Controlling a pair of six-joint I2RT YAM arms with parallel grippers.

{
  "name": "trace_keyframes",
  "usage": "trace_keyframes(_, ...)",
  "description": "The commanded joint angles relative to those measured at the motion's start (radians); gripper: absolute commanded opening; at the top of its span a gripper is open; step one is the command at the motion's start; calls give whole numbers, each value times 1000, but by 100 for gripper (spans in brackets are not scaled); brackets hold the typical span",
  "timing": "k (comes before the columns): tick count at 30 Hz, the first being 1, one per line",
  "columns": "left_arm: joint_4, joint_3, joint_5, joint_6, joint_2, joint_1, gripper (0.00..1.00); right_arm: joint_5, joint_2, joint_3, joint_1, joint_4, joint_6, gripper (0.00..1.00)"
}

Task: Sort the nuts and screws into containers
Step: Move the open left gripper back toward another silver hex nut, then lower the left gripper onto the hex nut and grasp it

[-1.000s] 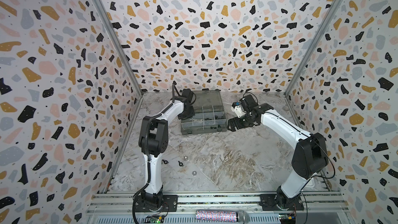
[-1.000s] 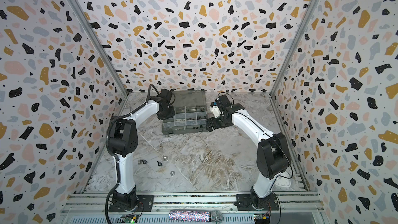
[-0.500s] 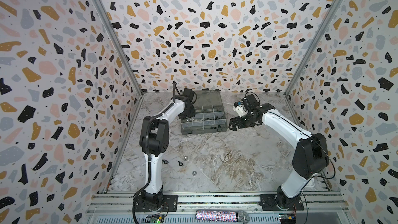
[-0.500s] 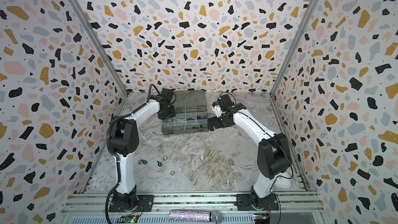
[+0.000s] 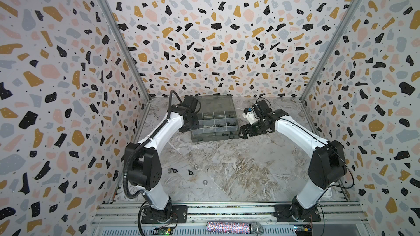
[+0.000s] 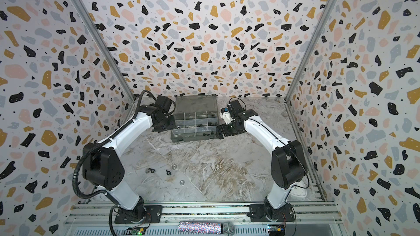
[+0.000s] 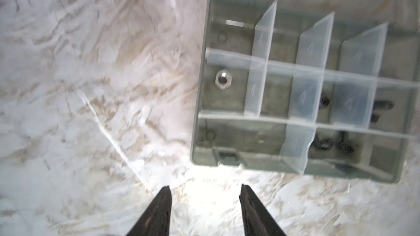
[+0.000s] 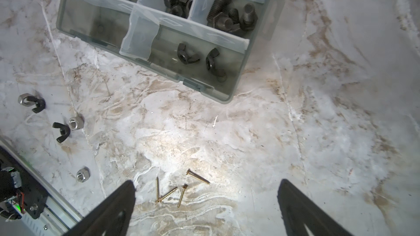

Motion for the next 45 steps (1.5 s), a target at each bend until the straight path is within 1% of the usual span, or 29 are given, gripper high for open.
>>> trace_keyframes(1, -35, -125, 33, 26, -75, -29, 51, 12, -52, 7, 43, -14, 13, 99)
trace_keyframes(5, 2, -266, 62, 16, -161, -58, 52, 24, -88, -38, 104, -8, 54, 99)
trace_keyframes(8, 28, -344, 80, 9, -208, -82, 53, 29, -110, -58, 148, -12, 85, 99)
trace_keyframes(14, 77, -466, 103, -8, -262, -131, 53, 56, -155, -81, 222, -38, 144, 99)
trace_keyframes(17, 109, -509, 114, -24, -274, -152, 53, 62, -193, -117, 254, -41, 174, 99)
trace_keyframes(24, 156, -565, 117, -46, -274, -192, 53, 80, -284, -216, 306, -32, 247, 99)
trace_keyframes(32, 205, -608, 110, -61, -227, -217, 51, 118, -359, -267, 312, -47, 278, 99)
trace_keyframes(40, 236, -618, 90, -56, -161, -227, 46, 148, -403, -284, 312, -70, 290, 99)
trace_keyframes(45, 247, -618, 83, -53, -125, -230, 39, 166, -412, -283, 312, -81, 285, 99)
